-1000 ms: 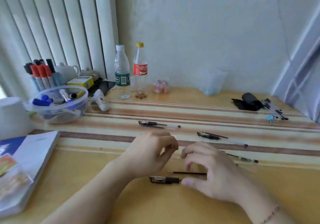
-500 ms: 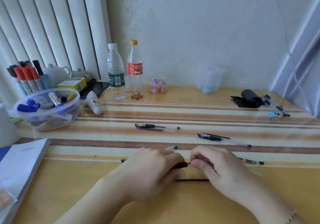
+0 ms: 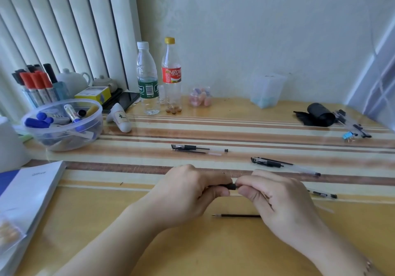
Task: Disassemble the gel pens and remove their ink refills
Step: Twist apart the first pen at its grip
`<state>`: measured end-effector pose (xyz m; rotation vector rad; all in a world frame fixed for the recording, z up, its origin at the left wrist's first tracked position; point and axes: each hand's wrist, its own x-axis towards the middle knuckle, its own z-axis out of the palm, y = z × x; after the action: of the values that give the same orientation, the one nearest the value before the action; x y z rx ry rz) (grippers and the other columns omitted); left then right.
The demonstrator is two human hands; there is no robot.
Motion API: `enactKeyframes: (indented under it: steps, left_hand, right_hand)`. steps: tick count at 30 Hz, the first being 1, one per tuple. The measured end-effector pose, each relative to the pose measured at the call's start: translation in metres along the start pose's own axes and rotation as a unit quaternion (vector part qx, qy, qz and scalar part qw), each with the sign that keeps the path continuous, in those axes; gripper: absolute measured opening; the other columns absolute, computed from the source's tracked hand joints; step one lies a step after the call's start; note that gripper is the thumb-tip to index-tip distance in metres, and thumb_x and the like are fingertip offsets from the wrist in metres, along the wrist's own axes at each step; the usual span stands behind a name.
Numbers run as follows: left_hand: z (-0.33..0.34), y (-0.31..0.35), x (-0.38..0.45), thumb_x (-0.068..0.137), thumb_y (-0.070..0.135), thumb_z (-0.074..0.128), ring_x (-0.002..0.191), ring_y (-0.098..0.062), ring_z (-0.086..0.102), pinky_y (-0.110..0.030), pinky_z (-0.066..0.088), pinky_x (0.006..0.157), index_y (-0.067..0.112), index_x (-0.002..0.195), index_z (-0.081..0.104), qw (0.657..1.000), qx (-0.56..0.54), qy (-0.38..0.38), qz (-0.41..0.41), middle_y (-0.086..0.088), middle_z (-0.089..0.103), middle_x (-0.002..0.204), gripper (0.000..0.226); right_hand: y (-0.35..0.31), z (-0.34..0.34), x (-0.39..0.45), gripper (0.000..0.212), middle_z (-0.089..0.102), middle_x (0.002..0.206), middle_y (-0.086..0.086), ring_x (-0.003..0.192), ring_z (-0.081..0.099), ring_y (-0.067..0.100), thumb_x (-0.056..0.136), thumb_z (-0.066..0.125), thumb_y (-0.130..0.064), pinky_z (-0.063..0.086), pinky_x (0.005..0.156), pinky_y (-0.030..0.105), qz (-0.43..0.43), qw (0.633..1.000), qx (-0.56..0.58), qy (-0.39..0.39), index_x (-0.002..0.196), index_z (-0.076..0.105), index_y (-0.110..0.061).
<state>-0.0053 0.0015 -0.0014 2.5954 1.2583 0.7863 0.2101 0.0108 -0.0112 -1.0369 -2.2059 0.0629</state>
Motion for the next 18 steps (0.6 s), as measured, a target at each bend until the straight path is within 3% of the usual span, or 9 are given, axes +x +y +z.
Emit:
enactKeyframes:
  steps: [2,5,9,14,18]
  left_hand:
    - [0.000,0.000,-0.002,0.095,0.052,0.040,0.059,-0.012,0.051,-0.028,0.043,0.054,0.037,0.109,0.057,1.000,-0.002,-0.005,-0.011,0.011,0.062,0.068,0.027]
    - [-0.002,-0.001,-0.003,0.095,0.051,0.041,0.059,0.001,0.047,-0.023,0.036,0.053,0.034,0.100,0.056,0.999,-0.005,0.024,-0.026,0.025,0.049,0.065,0.023]
    - [-0.002,0.001,-0.002,0.098,0.040,0.038,0.061,-0.008,0.042,-0.029,0.040,0.053,0.028,0.084,0.049,0.999,-0.002,0.050,-0.017,0.018,0.044,0.069,0.022]
    - [0.004,0.003,-0.001,0.100,0.032,0.037,0.056,-0.015,0.039,-0.030,0.036,0.051,0.016,0.078,0.045,0.995,-0.077,0.057,-0.037,0.009,0.042,0.062,0.029]
    - [0.002,0.009,0.002,0.099,0.027,0.039,0.050,-0.010,0.034,-0.017,0.025,0.049,0.032,0.068,0.037,0.988,-0.128,0.079,-0.046,0.012,0.034,0.054,0.032]
  right_hand:
    - [0.002,-0.001,0.000,0.025,0.064,0.073,-0.021,0.059,0.059,0.003,0.093,0.046,-0.047,0.049,0.047,0.029,0.014,1.000,-0.005,-0.003,0.093,0.068,-0.036]
    - [0.008,-0.005,-0.002,0.032,0.069,0.079,-0.019,0.068,0.063,0.004,0.093,0.040,-0.052,0.052,0.052,0.032,0.050,0.999,-0.007,-0.007,0.092,0.067,-0.035]
    - [0.010,-0.005,-0.002,0.030,0.068,0.075,-0.021,0.067,0.062,0.002,0.092,0.045,-0.048,0.052,0.053,0.029,0.053,0.998,0.010,-0.014,0.087,0.071,-0.033]
    - [0.002,-0.006,0.000,0.025,0.074,0.079,-0.018,0.067,0.068,0.003,0.086,0.058,-0.040,0.055,0.052,0.030,0.013,0.996,0.046,0.080,0.087,0.078,-0.026]
    - [0.000,-0.006,-0.001,0.016,0.073,0.080,-0.019,0.070,0.069,-0.001,0.083,0.067,-0.028,0.056,0.055,0.026,-0.018,0.988,0.063,0.142,0.084,0.080,-0.019]
